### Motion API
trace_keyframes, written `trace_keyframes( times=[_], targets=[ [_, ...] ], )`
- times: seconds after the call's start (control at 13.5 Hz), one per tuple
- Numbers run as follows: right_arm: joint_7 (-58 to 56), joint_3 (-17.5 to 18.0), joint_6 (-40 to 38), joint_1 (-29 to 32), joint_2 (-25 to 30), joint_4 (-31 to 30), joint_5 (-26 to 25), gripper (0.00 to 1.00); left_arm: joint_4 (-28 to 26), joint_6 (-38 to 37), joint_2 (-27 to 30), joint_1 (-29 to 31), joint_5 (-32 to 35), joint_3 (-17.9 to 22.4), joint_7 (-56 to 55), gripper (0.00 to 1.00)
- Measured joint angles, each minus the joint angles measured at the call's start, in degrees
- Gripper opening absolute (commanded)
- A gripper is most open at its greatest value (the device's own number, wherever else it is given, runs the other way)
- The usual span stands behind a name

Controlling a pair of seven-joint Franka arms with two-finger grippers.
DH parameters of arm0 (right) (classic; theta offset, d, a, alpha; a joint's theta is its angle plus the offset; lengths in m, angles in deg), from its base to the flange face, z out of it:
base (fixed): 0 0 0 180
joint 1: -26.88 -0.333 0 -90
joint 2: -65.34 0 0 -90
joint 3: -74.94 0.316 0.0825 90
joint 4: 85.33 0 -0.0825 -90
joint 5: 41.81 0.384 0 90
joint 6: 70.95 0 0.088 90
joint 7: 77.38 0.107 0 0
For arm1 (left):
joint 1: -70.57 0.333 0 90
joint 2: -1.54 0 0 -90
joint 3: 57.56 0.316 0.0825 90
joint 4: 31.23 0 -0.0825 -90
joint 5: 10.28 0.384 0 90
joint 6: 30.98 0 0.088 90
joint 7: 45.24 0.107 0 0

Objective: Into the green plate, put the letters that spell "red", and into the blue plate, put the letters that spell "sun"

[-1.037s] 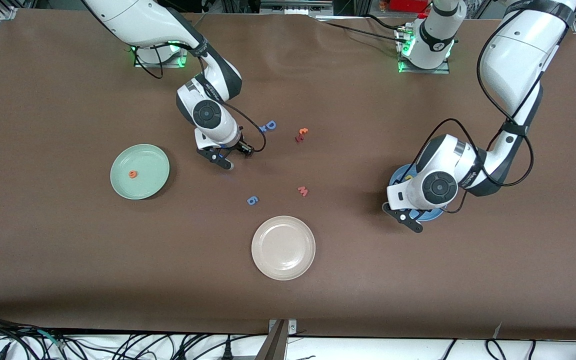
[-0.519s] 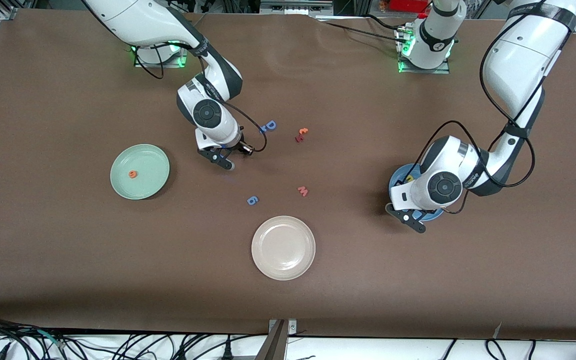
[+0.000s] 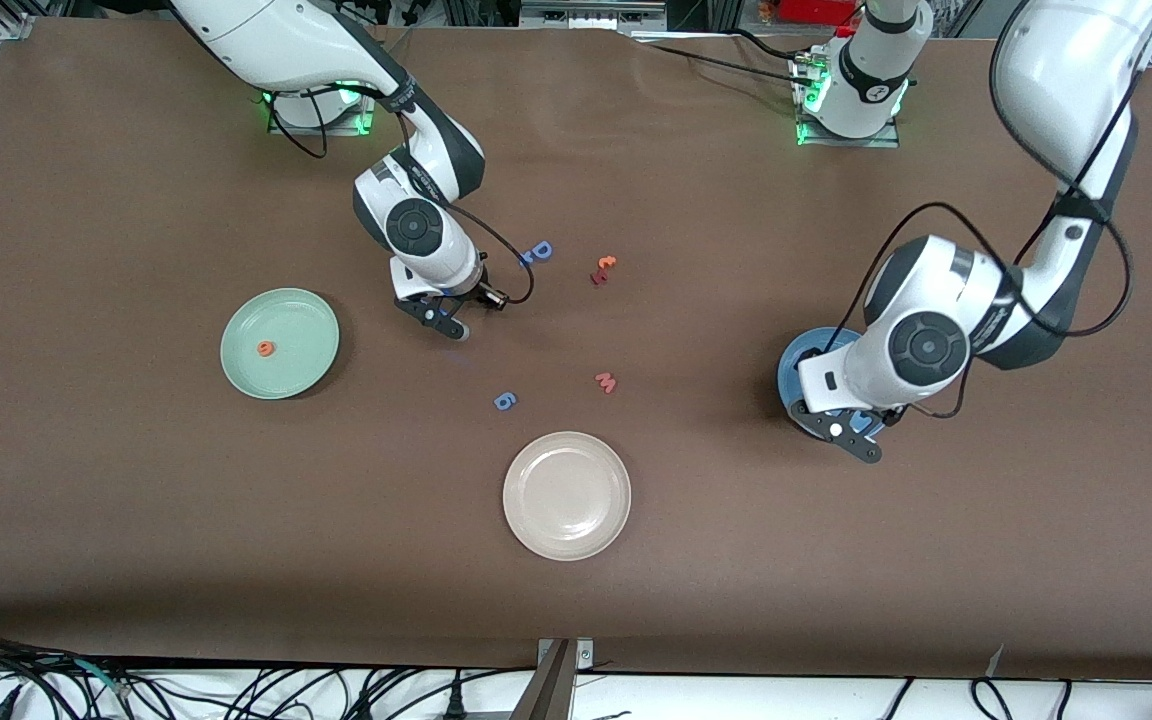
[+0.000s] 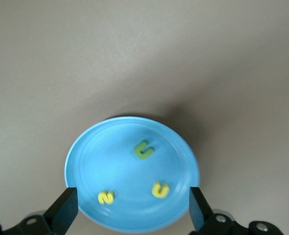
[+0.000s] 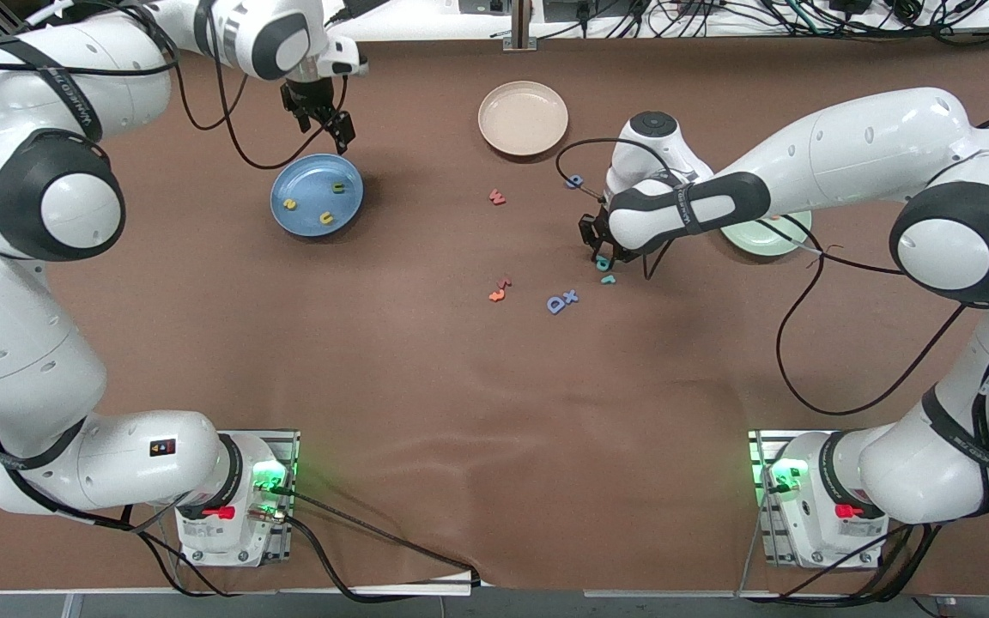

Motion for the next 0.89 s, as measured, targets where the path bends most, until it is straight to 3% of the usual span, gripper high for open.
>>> trace_keyframes(
  times=[0.37, 0.52, 0.74, 0.89],
  targets=[
    [-10.0, -2.5, -25.4, 4.0, 4.4, 12.4, -0.1, 0.30, 8.2, -12.3, 6.1, 0.0, -3.0, -0.3, 0.0, 1.00],
    [-20.9, -7.9, -29.4, 5.5, 6.2, 13.7, -0.2, 0.30, 11.8, -17.9, 8.5, 0.0, -6.1, -0.3, 0.0, 1.00],
    [-39.5, -18.7, -29.5, 6.4, 6.3, 13.5, -0.2, 0.31, 17.5, -23.0, 11.3, -0.8, -8.0, 0.8, 0.0, 1.00],
    [-46.4, -22.1, -27.9, 7.1, 4.9, 12.8, -0.2, 0.31, 18.2, -23.3, 14.0, -3.9, -10.3, 6.7, 0.0, 1.00]
  ],
)
